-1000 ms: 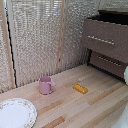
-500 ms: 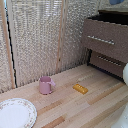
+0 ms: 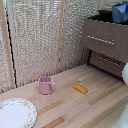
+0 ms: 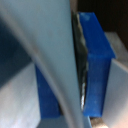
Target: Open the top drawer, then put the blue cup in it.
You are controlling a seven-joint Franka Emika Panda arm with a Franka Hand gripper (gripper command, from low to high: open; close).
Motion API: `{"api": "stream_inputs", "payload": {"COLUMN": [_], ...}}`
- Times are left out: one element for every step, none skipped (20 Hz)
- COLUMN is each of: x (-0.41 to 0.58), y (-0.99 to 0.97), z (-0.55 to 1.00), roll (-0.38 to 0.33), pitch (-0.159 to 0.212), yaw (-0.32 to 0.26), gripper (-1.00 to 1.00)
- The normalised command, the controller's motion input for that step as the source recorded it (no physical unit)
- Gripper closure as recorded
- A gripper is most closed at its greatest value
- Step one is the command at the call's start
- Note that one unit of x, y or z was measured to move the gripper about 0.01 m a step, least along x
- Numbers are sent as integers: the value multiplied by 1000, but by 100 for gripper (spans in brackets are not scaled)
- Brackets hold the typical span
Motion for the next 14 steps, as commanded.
{"api": "stream_inputs", "payload": {"x": [126,149,186,109,251,200,334,329,326,289,291,343,331,309], "y": [271,160,74,26,134,131,143,169,143,154,180,129,163,183], "z": [-434,-174,69,429,669,897,880,846,891,940,909,951,849,900], "roll": [139,105,81,80,39,77,84,100,85,78,87,64,49,15], "pitch": [9,0,-18,-99,-40,0,47,27,35,0,12,0,0,0], "yaw": [-11,-15,-15,-16,-60,-54,16,18,26,19,49,28,34,57], "gripper": [100,100,100,100,-100,-100,-100,-100,-100,-100,-100,-100,-100,-100]}}
